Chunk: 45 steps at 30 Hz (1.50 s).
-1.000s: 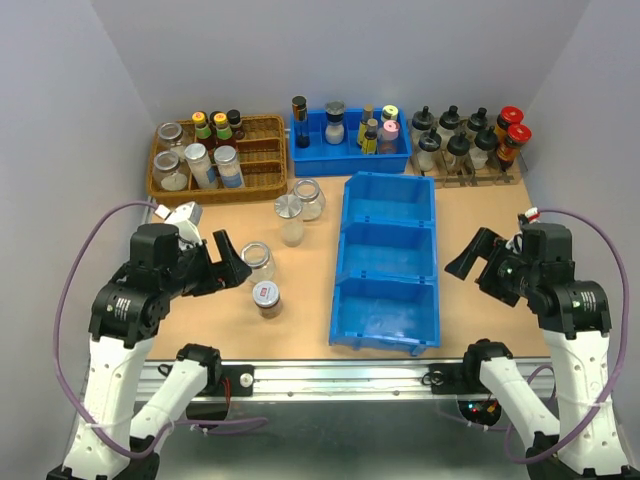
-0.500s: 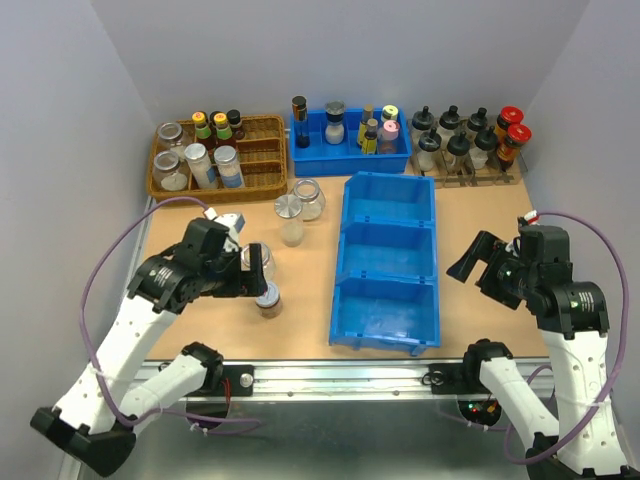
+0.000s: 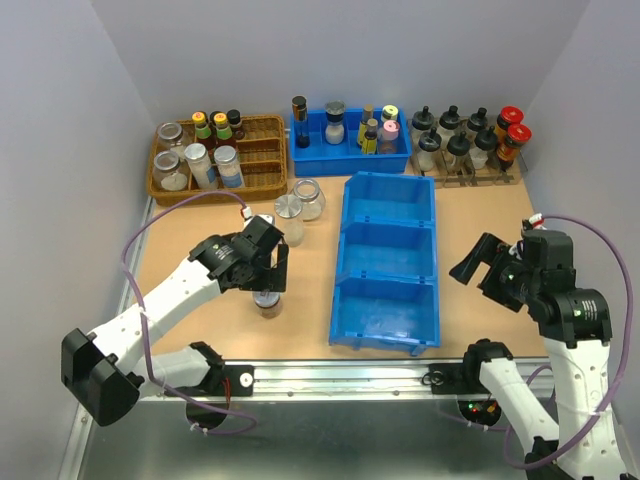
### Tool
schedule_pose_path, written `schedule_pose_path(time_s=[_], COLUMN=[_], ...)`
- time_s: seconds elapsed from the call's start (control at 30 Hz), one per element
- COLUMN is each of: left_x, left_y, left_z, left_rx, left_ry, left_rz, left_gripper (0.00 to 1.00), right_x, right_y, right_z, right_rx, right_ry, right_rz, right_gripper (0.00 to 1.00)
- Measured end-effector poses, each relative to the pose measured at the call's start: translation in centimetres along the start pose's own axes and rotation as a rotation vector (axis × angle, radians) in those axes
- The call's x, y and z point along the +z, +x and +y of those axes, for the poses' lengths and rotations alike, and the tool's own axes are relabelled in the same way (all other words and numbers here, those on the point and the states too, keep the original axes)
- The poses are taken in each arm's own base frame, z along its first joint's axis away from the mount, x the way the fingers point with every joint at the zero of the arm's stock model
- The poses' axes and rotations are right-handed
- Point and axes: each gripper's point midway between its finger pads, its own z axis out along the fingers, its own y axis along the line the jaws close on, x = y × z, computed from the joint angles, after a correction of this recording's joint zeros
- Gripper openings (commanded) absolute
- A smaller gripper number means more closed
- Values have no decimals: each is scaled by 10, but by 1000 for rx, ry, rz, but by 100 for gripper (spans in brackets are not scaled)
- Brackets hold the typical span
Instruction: Organize the condiment bottles
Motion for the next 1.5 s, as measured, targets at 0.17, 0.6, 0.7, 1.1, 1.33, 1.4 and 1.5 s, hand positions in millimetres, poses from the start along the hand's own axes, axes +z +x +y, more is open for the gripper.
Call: schedule_pose_path(time_s=[0.17, 0.6, 0.7, 1.1, 1.33, 1.4, 1.5], left_x=[21, 39, 46, 50, 45, 36, 2], left_y=[11, 13, 18, 27, 31, 33, 15], left_z=[-4, -16, -15, -11, -18, -25, -50], left_rx=[24, 24, 28, 28, 49, 60, 79], left_ry=[-21, 19, 9, -6, 19, 46, 130], left_rz=[38, 46, 59, 84, 101, 118, 90], left_gripper=[99, 93, 90, 6, 0, 0, 0], right_x=[0, 9, 9, 10, 10, 10, 11], right_y=[2, 12, 12, 15, 14, 14, 14], right_z=[-3, -11, -12, -15, -16, -17, -17], right_rx=[0, 5, 4, 5, 4, 4, 5], right_ry=[7, 35, 36, 44, 49, 51, 55], right_rz=[-5, 31, 30, 29, 26, 25, 22], right_gripper=[100, 100, 100, 100, 100, 100, 100])
